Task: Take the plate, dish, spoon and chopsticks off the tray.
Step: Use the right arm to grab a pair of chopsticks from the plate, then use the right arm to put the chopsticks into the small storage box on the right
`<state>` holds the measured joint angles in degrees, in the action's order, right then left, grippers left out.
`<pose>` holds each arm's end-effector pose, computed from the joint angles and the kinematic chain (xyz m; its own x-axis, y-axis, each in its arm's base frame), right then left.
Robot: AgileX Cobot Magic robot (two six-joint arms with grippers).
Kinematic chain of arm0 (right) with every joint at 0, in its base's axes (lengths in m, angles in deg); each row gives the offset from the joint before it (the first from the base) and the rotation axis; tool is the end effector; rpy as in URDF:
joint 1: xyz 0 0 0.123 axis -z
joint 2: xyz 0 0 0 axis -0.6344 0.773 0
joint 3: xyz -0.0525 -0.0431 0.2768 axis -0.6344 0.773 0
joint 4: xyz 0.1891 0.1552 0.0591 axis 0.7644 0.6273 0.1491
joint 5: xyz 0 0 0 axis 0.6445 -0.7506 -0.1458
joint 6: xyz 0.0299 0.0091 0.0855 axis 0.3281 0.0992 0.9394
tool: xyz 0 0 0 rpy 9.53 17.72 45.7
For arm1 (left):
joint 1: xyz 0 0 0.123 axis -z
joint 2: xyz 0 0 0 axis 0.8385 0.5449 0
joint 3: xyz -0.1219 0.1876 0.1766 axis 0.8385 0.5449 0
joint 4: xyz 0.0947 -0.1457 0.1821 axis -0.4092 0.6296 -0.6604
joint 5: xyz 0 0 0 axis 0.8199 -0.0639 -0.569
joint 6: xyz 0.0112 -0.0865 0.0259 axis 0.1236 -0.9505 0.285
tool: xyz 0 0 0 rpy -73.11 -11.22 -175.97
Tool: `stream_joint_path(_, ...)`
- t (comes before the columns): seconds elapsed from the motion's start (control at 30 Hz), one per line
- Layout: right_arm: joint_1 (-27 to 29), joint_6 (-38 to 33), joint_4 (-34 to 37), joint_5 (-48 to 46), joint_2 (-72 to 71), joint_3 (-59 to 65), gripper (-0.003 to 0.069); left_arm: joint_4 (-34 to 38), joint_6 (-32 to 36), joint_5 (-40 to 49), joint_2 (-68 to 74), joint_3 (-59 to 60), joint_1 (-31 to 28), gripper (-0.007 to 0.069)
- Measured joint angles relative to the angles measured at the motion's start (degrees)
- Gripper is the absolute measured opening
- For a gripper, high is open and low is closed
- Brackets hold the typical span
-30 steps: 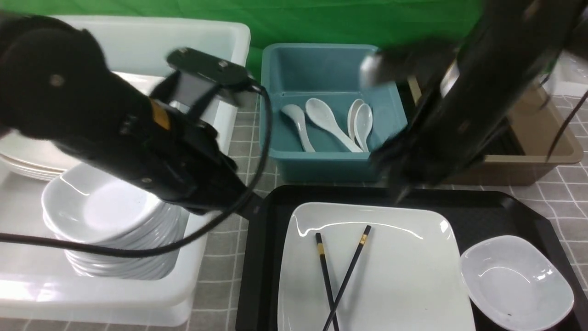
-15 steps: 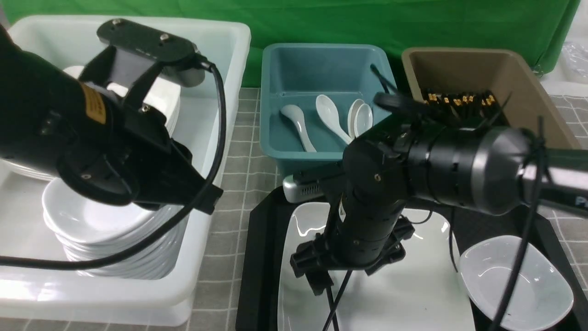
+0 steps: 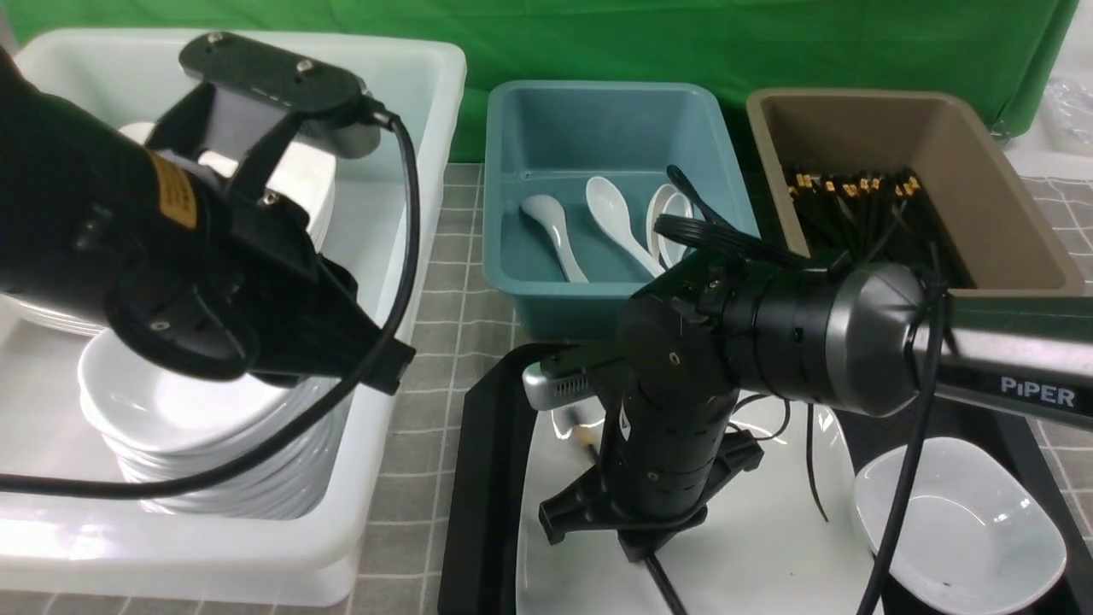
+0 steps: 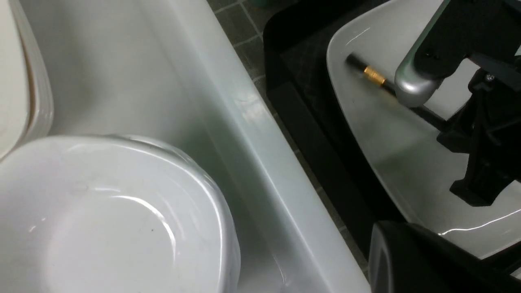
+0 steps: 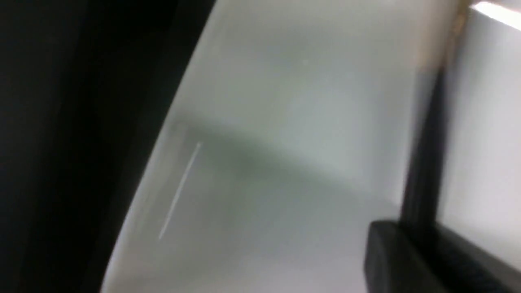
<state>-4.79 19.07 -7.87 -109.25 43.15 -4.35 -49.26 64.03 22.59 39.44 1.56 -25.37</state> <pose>0.2784 0.2714 0.1757 -0.9059 -0.3645 -0.2155 -0.3907 0.9157 0.0937 0.2058 -0.1267 0.3500 -0.7125 0.4124 -0.5676 0.5085 0.8610 -0.0126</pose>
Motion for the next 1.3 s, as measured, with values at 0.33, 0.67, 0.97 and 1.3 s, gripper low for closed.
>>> stream_joint_path(0.33, 0.0, -4.08, -0.18, -2.69, -6.64, 0.0, 0.0074, -0.59, 0.0, -0.45, -0.06, 0.0, 0.0, 0.0001)
stream_joint_path(0.67, 8.56, -6.35, -2.17, -0.81, -20.85, -2.54, 0.0074, 2.59, 2.03, -10.09, 0.39, 0.0, 0.0, 0.0001)
stream_joint_path(0.97, 31.14, -10.28, -2.78, 25.11, -18.21, -9.77, 0.0074, 14.0, 12.51, -19.57, 6.38, 0.0, 0.0, 0.0001)
stream_joint_path(1.3, 40.72, -10.31, -2.93, 42.0, -3.67, -10.13, 0.011, 14.46, 13.25, -20.03, 9.52, 0.0, 0.0, 0.0001)
